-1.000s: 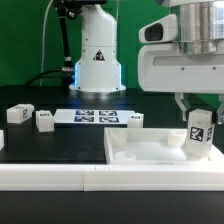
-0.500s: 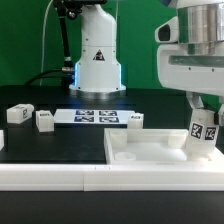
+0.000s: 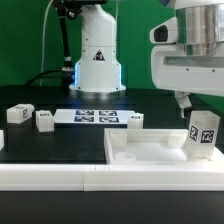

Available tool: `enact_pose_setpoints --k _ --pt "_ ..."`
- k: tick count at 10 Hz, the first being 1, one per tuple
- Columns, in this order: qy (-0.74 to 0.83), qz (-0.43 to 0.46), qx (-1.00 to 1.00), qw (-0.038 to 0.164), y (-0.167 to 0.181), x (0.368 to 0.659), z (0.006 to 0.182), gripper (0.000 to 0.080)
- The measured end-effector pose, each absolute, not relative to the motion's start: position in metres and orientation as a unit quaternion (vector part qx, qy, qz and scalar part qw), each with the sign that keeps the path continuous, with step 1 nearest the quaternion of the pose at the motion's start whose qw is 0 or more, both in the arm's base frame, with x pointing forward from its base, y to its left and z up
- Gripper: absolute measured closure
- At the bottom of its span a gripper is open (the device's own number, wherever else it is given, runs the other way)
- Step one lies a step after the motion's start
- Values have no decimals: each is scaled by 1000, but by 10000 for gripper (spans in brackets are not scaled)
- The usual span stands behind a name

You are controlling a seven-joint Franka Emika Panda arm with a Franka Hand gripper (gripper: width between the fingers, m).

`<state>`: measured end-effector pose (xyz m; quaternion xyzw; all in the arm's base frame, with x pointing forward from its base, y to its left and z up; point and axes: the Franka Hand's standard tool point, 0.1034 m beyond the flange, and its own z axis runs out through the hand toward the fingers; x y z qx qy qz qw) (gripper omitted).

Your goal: Assemble one leg

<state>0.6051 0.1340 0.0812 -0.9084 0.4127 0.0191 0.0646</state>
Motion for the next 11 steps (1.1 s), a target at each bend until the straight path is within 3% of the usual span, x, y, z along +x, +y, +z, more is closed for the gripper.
enact_pose_setpoints --k 3,6,11 --pt "228 14 -973 26 141 606 81 151" --pt "76 23 -997 7 141 608 82 151" --pt "-99 19 -995 9 122 621 86 151"
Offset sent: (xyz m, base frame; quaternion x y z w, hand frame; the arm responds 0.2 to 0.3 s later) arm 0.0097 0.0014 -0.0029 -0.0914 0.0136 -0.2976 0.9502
